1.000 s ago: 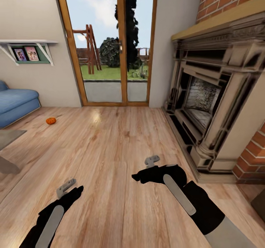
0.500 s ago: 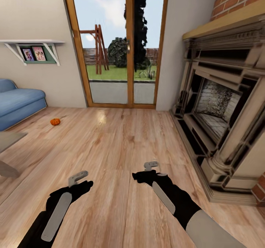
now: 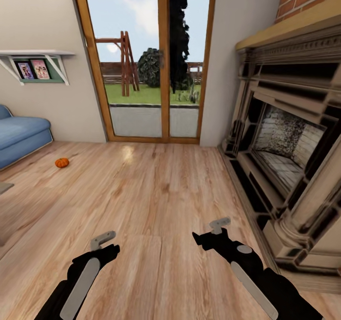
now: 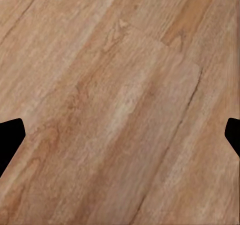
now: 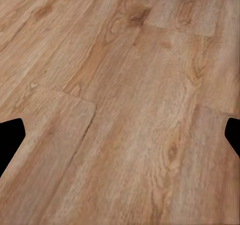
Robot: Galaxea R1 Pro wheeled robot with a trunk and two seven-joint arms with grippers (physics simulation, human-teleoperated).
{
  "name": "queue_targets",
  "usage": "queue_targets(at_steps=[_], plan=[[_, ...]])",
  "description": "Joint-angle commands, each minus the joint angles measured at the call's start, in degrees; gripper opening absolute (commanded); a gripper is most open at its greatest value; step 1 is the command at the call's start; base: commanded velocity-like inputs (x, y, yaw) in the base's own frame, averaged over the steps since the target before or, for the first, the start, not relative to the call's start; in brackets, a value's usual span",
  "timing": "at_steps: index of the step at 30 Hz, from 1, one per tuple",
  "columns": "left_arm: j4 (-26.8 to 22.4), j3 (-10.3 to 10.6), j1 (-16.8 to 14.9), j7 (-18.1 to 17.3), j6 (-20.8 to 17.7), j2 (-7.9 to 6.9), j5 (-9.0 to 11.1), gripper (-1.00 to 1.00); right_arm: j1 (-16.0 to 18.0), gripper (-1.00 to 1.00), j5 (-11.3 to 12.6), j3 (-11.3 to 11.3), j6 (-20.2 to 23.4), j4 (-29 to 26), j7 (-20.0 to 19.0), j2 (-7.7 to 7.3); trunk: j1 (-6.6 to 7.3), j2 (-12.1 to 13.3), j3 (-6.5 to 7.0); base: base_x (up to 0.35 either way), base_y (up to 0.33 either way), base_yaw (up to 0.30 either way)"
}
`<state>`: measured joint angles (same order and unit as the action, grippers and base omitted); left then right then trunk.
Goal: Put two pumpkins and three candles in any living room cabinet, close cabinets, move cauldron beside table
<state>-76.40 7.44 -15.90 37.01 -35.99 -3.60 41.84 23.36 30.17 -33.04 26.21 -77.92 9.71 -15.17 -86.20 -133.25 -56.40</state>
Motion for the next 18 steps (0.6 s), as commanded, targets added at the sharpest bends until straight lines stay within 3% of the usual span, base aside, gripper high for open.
queue_targets(at_steps=[1,6,11,12,18], plan=[[0.04,-0.26,0.00,-0.05,0.68,-0.07,0.09,1.00,-0.09,1.00,-0.08,-0.06,0.18,-0.27,0.19,-0.06,0.00,0.00,0.00,0.348,-0.060,0.000],[0.31,-2.76,-0.01,-0.72,4.13,-0.42,0.34,1.00,-0.30,1.00,-1.33,0.16,5.43,-0.84,2.76,0.17,0.00,0.00,0.00,0.349,-0.020,0.000],[0.96,-3.16,-0.01,-0.66,4.40,-0.55,0.35,1.00,-0.26,1.00,-1.40,0.26,6.29,-0.65,5.84,1.10,0.00,0.00,0.00,0.349,-0.003,0.000],[1.54,-4.80,-0.01,-0.64,4.47,-0.51,0.35,1.00,-0.25,1.00,-1.39,0.20,6.54,-0.55,9.17,1.94,0.00,0.00,0.00,0.349,-0.001,0.134],[1.97,-7.21,-0.01,-0.70,4.51,-0.44,0.40,1.00,-0.24,1.00,-1.22,0.11,6.79,-0.35,11.17,2.42,0.00,0.00,-0.03,0.349,0.000,0.211]])
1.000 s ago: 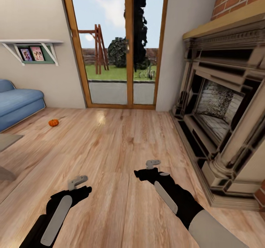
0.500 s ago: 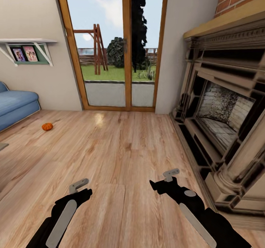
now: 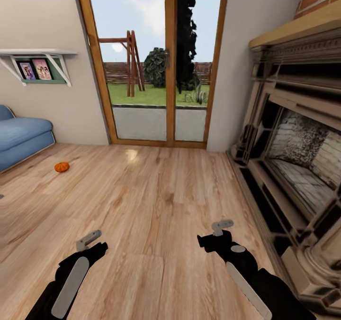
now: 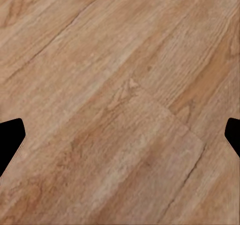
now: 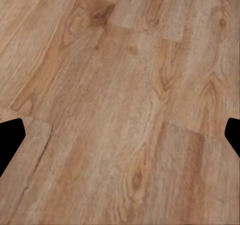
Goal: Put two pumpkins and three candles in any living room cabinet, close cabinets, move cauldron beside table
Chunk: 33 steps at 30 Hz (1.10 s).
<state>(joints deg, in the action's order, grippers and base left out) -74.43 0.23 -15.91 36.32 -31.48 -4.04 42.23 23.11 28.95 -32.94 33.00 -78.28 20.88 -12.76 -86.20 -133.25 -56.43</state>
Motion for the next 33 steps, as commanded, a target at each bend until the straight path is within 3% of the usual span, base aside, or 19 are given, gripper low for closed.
queue_targets(at_steps=[1,3,4,6,8,9,12,17,26,33], plan=[[0.11,-0.17,0.00,-0.04,0.00,0.04,0.06,1.00,0.09,1.00,0.13,0.03,0.27,-0.08,0.08,0.02,0.00,0.00,-0.02,0.349,0.000,0.253],[0.33,-0.50,0.00,-0.07,0.01,0.29,0.22,1.00,1.03,1.00,0.95,0.28,6.27,-1.59,0.30,0.48,0.00,0.00,-0.08,0.349,0.000,0.262],[-0.07,-0.51,0.11,0.14,0.11,0.42,0.23,1.00,2.45,1.00,2.01,0.48,11.64,-2.67,0.41,1.47,0.00,0.00,-0.12,0.349,0.000,0.266],[-0.71,-0.51,0.40,0.29,0.73,0.55,0.23,1.00,3.95,1.00,3.31,1.57,16.02,-3.58,0.56,2.92,0.00,0.00,-0.19,0.349,0.000,0.267],[-1.12,-0.44,0.83,0.42,2.25,0.64,0.16,1.00,4.96,1.00,4.32,3.76,18.73,-4.60,0.68,4.11,0.00,0.00,-0.26,0.349,0.000,0.268],[-1.84,-0.35,1.65,0.51,6.07,0.65,0.05,1.00,6.18,1.00,5.37,8.66,21.95,-7.11,0.65,5.66,0.00,0.00,-0.32,0.349,0.000,0.230],[-0.74,-0.55,1.99,0.13,7.74,0.31,0.13,1.00,6.61,1.00,5.89,10.65,23.17,-8.09,0.48,6.09,0.00,0.00,-0.51,0.349,0.000,0.218],[2.41,-0.66,1.98,-0.12,8.36,0.28,0.33,1.00,6.71,1.00,5.94,10.60,23.53,-8.44,0.60,6.38,0.00,0.00,-0.84,0.349,0.000,0.212],[3.69,-0.74,1.95,-0.26,8.59,0.13,0.39,1.00,6.72,1.00,5.98,10.05,23.64,-8.60,0.65,6.43,0.00,0.00,-1.40,0.349,0.000,0.221],[4.77,-0.65,1.54,-0.96,8.52,0.06,0.30,1.00,6.71,1.00,5.95,6.82,23.59,-8.43,0.92,6.57,0.00,0.00,-1.80,0.349,0.000,0.230]])
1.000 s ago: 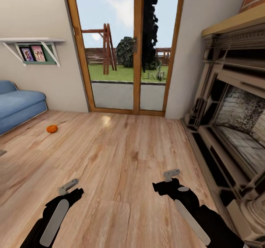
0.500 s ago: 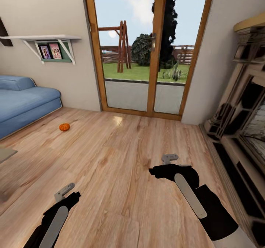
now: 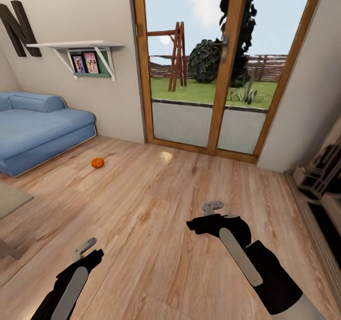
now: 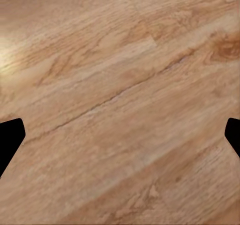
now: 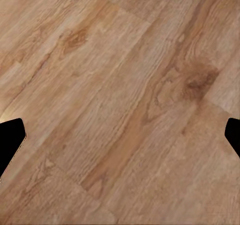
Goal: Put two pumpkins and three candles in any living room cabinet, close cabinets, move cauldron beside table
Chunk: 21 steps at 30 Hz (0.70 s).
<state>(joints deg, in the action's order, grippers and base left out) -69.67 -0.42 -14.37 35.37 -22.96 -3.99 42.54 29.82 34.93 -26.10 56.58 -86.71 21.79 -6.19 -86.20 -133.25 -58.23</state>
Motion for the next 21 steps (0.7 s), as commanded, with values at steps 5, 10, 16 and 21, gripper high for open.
queue_targets(at_steps=[5,10,16,21], plan=[[0.88,-0.06,-0.19,-2.95,-0.03,-0.14,-0.13,1.00,0.05,1.00,-0.05,-0.87,-0.73,1.53,-0.13,0.09,0.00,0.00,-0.28,0.349,0.000,0.233],[2.71,-0.69,-0.28,-5.67,0.04,-0.27,-0.21,1.00,0.06,1.00,-0.06,-1.22,-1.57,2.39,-0.35,0.10,0.00,0.00,-0.56,0.349,0.000,0.234],[3.70,-3.34,-0.30,-7.48,-0.05,-0.24,-0.03,1.00,0.07,1.00,-0.05,-1.24,-1.98,2.57,-0.48,-0.13,0.00,0.00,-0.79,0.349,0.000,0.166],[5.59,-4.15,-0.31,-12.01,-0.31,-0.32,-0.13,1.00,-0.06,1.00,0.02,-1.18,-2.08,2.61,-0.79,-0.72,0.00,0.00,-0.82,0.349,0.000,0.023]])
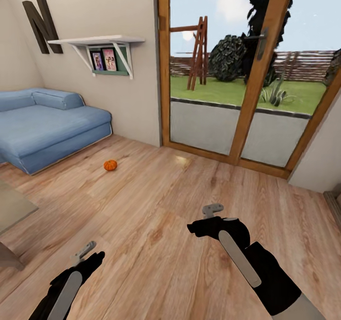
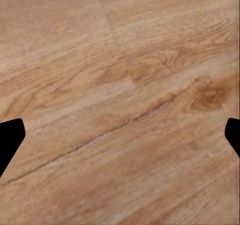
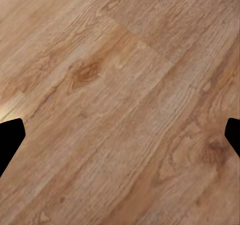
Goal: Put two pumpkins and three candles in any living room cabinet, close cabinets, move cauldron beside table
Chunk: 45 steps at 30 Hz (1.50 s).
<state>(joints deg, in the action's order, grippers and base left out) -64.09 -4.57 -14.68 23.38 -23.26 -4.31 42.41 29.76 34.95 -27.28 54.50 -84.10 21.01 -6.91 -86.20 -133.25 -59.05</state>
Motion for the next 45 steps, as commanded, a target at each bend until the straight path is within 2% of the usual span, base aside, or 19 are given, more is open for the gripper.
queue_targets(at_steps=[1,4,6,11,12,13,15,16,19,21,23,26,28,32,35,36,38,40,45], plan=[[0.10,-0.04,0.00,-0.25,-0.02,-0.02,-0.01,1.00,-0.01,1.00,0.01,0.01,0.00,0.00,-0.27,-0.03,0.00,0.00,0.00,0.349,0.000,0.007],[0.40,-0.13,0.00,-0.87,-0.09,-0.06,-0.02,1.00,-0.54,1.00,-0.06,0.09,-0.05,-0.45,-3.79,-0.14,0.00,0.00,0.00,0.349,0.000,0.003],[0.50,-0.16,-0.05,-1.46,-0.15,-0.08,-0.01,1.00,-1.19,1.00,-0.15,0.09,-0.41,-1.17,-7.46,-0.23,0.00,0.00,0.00,0.349,0.000,0.001],[2.30,-0.17,-0.61,-3.30,-0.20,-0.24,-0.04,1.00,-2.28,1.00,-0.21,-0.04,-2.08,-1.85,-10.00,-0.31,0.00,0.00,0.00,0.349,0.000,0.000],[3.49,-0.17,-1.08,-3.71,-0.10,-0.39,-0.04,1.00,-2.38,1.00,-0.21,-0.06,-2.23,-2.06,-10.18,-0.33,0.00,0.00,0.00,0.349,0.000,0.000],[8.76,-0.14,-3.13,-5.49,0.29,-0.77,-0.17,1.00,-2.79,1.00,-0.22,-0.10,-2.52,-3.25,-10.51,-0.36,0.00,0.00,0.00,0.349,0.000,0.000],[12.76,-0.12,-4.71,-7.31,0.61,-0.95,-0.25,1.00,-3.48,1.00,-0.22,-0.09,-2.61,-4.41,-10.62,-0.35,0.00,0.00,0.00,0.349,0.000,0.000],[19.05,-0.15,-7.14,-12.21,1.04,-1.75,-0.20,1.00,-5.07,1.00,-0.23,-0.03,-2.81,-6.62,-10.69,-0.27,0.00,0.00,0.00,0.349,0.000,0.000],[21.46,-0.29,-8.03,-15.81,1.16,-2.93,-0.03,1.00,-5.67,1.00,-0.23,-0.02,-2.80,-7.43,-10.72,-0.24,0.00,0.00,0.00,0.349,0.000,0.000],[23.18,-1.98,-8.58,-20.72,1.12,-4.13,0.07,1.00,-6.04,1.00,-0.09,0.11,-2.76,-7.82,-10.81,-0.27,0.00,0.00,0.00,0.349,0.000,0.000],[23.96,-3.59,-8.72,-23.23,1.02,-4.44,0.06,1.00,-6.13,1.00,0.02,0.19,-2.74,-7.86,-10.84,-0.28,0.00,0.00,0.00,0.349,0.000,0.000],[26.08,-7.42,-8.85,-28.86,0.91,-5.08,-0.06,1.00,-6.24,1.00,0.14,0.32,-2.68,-7.90,-11.03,-0.35,0.00,0.00,0.00,0.349,0.000,0.000],[27.11,-9.11,-8.87,-31.46,0.87,-5.91,-0.05,1.00,-6.27,1.00,0.04,0.34,-2.72,-7.91,-12.95,-0.45,0.00,0.00,0.00,0.349,0.000,0.000],[27.62,-9.94,-8.70,-32.67,0.95,-6.52,-0.04,1.00,-6.29,1.00,-0.19,0.35,-2.68,-7.97,-16.31,-0.45,0.00,0.00,0.00,0.349,0.000,0.000],[28.33,-12.11,-8.47,-33.04,1.17,-7.28,-0.08,1.00,-6.29,1.00,-0.22,0.27,-2.70,-8.23,-17.58,-0.41,0.00,0.00,0.00,0.349,0.009,0.000],[28.61,-13.57,-8.43,-33.11,1.23,-7.41,-0.10,1.00,-6.29,1.00,-0.22,0.25,-2.71,-8.27,-17.80,-0.38,0.00,0.00,0.00,0.348,0.060,0.000],[28.72,-14.21,-8.41,-33.13,1.24,-7.46,-0.11,1.00,-6.29,1.00,-0.22,0.24,-2.70,-8.29,-17.88,-0.37,0.00,0.00,0.00,0.346,0.077,0.000],[29.04,-16.00,-8.37,-33.19,1.27,-7.58,-0.14,1.00,-6.30,1.00,-0.23,0.22,-2.80,-8.34,-18.06,-0.29,0.00,0.00,0.00,0.334,0.136,0.000],[29.49,-16.70,-8.36,-33.21,1.24,-7.63,-0.10,1.00,-6.30,1.00,-0.23,0.25,-2.82,-8.36,-18.14,-0.28,0.00,0.00,0.00,0.322,0.163,0.000]])
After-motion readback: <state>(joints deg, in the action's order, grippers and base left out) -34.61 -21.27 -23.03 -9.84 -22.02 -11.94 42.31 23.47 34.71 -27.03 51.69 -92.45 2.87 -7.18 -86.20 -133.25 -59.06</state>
